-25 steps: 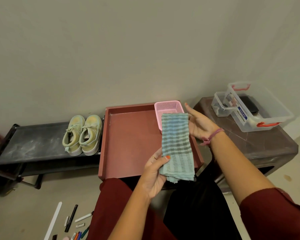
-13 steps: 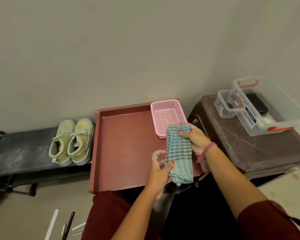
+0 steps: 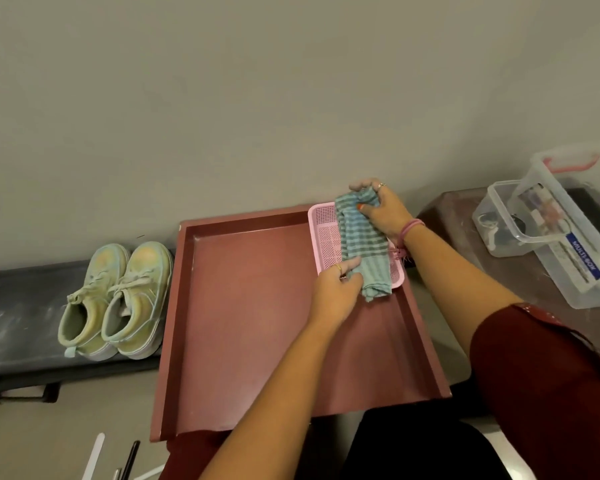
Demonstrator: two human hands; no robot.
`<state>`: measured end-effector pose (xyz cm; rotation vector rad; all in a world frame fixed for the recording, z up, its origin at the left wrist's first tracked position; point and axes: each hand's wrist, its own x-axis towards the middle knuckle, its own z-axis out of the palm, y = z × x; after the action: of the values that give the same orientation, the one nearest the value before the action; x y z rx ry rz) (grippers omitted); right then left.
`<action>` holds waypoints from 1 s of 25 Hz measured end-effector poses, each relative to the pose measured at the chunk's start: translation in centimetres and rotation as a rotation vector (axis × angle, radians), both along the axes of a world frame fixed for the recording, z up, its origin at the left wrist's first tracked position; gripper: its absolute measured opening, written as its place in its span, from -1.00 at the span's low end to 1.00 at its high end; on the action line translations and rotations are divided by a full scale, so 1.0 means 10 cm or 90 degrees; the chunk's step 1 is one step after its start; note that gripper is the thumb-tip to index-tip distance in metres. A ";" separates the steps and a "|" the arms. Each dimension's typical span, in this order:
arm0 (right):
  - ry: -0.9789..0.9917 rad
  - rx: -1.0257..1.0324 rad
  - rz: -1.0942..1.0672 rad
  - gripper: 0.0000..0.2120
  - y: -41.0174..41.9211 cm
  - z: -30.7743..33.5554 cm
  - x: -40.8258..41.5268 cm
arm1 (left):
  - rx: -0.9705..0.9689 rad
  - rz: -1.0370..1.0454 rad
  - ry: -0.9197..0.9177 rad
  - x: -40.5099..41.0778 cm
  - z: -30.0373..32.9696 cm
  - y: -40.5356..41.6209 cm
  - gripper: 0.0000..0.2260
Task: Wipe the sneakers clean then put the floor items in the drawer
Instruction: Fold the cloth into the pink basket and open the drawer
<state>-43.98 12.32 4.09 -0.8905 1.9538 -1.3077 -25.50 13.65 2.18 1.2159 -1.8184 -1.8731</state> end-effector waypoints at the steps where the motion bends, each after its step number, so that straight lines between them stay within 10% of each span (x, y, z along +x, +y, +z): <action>1: 0.046 0.019 0.017 -0.64 -0.09 -0.08 -0.04 | -0.013 -0.010 -0.016 -0.07 -0.05 -0.06 -0.61; 14: 0.809 0.380 0.180 -0.77 -0.32 -0.73 -0.19 | -0.314 -0.374 -0.446 -0.57 -0.42 -0.40 -0.72; 18: 0.759 0.407 0.153 -0.74 -0.36 -0.72 -0.15 | -0.588 -0.382 -0.429 -0.53 -0.33 -0.30 -0.77; 25: 0.487 0.452 0.268 -0.44 -0.23 -0.71 -0.06 | -0.541 -0.423 -0.396 -0.34 -0.40 -0.14 -0.55</action>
<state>-44.63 10.03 -3.02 -1.4166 2.3306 0.0387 -28.93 12.29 -1.81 0.9513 -3.1592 -0.6542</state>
